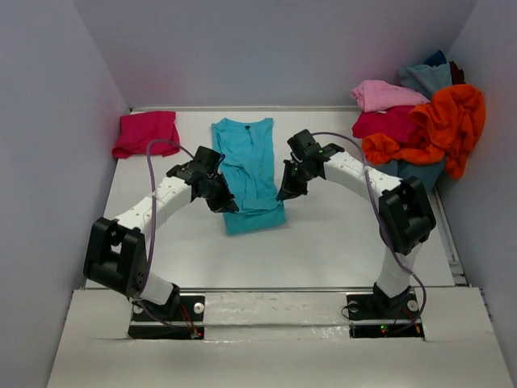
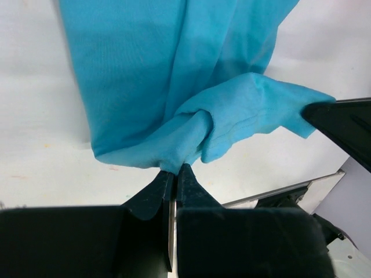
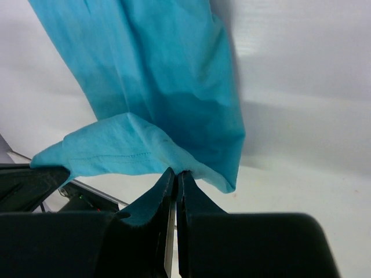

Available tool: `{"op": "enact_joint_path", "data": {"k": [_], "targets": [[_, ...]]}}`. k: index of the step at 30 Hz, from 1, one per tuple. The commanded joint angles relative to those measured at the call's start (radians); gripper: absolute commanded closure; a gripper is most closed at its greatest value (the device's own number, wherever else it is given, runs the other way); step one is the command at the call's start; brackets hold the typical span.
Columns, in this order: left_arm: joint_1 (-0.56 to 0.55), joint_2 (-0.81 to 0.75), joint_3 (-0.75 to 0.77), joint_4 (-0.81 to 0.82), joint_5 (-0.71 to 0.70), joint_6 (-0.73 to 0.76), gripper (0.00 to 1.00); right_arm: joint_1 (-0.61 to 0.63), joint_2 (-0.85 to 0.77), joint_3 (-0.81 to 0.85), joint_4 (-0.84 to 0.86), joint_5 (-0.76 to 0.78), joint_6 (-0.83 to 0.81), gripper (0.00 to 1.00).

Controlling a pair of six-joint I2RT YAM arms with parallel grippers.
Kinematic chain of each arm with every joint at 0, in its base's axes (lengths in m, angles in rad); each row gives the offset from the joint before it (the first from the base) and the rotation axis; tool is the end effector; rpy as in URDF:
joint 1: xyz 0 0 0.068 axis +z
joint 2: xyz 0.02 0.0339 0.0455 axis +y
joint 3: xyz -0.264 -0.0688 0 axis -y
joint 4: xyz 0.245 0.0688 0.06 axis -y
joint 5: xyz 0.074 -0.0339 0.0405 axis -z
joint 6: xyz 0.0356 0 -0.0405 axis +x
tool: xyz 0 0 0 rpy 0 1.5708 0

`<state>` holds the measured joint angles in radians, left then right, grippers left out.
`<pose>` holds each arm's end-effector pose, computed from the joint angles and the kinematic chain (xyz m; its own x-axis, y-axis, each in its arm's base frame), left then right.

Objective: Fold and stack the t-shirts
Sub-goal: Fold the tshirt

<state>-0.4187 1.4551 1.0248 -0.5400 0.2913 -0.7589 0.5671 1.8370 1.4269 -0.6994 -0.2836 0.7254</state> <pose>0.2684 -0.1306 0.2389 -0.9170 -0.3134 -0.2469 -0.1285 0.8179 -0.5608 0.3204 0.2159 0.2287 -0.9770 0.1329 -0.1668 0.0366 0.8750 0.4828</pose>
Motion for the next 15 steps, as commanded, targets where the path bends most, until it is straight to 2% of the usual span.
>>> {"op": "enact_joint_path", "data": {"k": [1, 7, 15], "targets": [[0.027, 0.025, 0.090, -0.021, -0.021, 0.039, 0.94, -0.038, 0.050, 0.139, -0.031, -0.012, -0.052, 0.93], [0.058, 0.105, 0.190, -0.023, -0.030, 0.064, 0.94, -0.070, 0.151, 0.283, -0.069, -0.037, -0.081, 0.93], [0.080, 0.227, 0.313, -0.031, -0.040, 0.087, 0.94, -0.090, 0.343, 0.591, -0.173, -0.083, -0.133, 0.93]]}}
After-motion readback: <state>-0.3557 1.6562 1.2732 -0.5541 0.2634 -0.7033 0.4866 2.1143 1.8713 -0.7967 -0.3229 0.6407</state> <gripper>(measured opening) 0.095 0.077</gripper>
